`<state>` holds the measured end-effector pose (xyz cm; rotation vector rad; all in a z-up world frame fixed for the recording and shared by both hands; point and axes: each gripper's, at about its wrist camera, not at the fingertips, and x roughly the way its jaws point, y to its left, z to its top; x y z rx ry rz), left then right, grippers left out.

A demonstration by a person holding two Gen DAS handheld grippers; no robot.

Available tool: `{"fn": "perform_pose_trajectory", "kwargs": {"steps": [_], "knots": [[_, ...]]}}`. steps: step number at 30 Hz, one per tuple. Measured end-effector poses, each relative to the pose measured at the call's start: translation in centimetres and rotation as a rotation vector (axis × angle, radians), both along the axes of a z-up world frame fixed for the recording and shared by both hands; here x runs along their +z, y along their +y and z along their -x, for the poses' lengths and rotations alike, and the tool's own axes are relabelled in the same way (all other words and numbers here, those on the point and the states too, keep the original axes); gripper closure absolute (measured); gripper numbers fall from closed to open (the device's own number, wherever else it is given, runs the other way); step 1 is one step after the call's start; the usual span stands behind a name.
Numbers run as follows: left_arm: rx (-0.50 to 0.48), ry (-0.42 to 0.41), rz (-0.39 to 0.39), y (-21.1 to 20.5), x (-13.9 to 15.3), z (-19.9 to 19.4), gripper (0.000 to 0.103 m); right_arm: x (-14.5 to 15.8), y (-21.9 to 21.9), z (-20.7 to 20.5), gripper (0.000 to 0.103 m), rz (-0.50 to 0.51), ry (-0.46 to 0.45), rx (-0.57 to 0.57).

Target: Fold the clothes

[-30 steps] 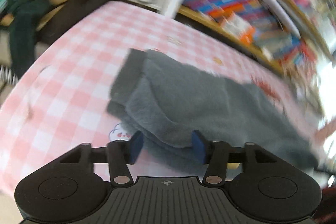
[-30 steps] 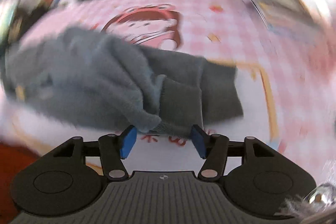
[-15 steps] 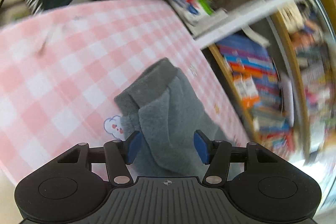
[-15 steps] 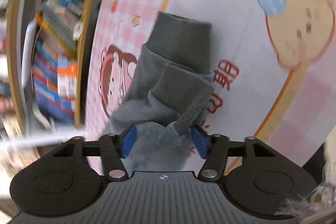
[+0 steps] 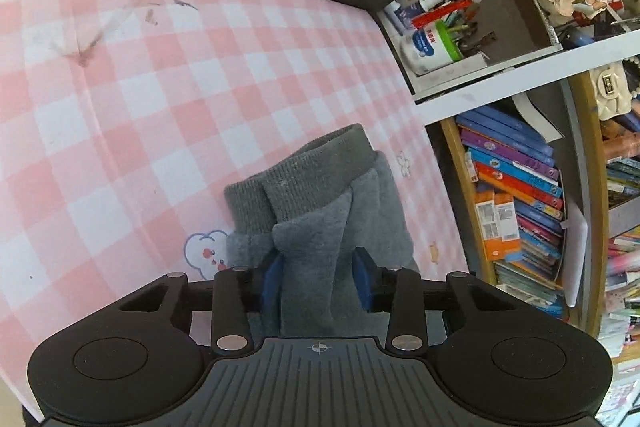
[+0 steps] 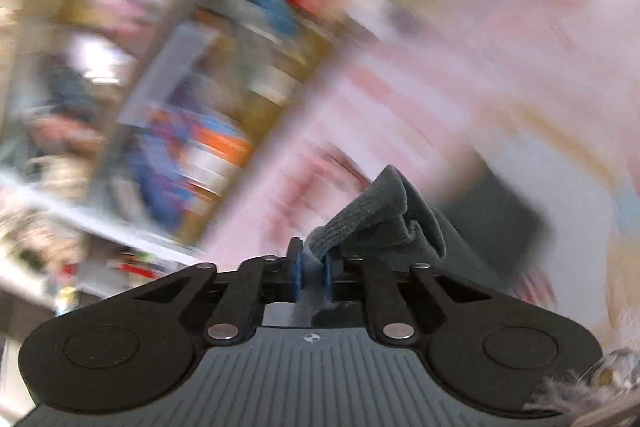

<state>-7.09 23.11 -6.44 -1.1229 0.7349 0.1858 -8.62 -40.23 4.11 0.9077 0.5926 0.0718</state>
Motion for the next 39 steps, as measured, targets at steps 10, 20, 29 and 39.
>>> {"fn": "perform_pose_trajectory", "kwargs": {"steps": [10, 20, 29, 39], "knots": [[0.029, 0.007, 0.007, -0.1, -0.7, 0.3, 0.073, -9.6, -2.1, -0.1, 0.094, 0.083, 0.422, -0.093], [0.033, 0.036, -0.022, -0.5, -0.4, 0.0, 0.077, -9.5, -1.9, -0.9, 0.092, 0.074, 0.424, -0.098], [-0.009, -0.207, -0.086, -1.0, 4.6, 1.0, 0.1, -8.1, -1.8, -0.7, 0.094, 0.115, 0.382, -0.07], [0.04, 0.033, -0.081, 0.4, -0.2, 3.5, 0.099, -8.7, -1.8, 0.2, 0.094, 0.11, 0.441, -0.053]]}}
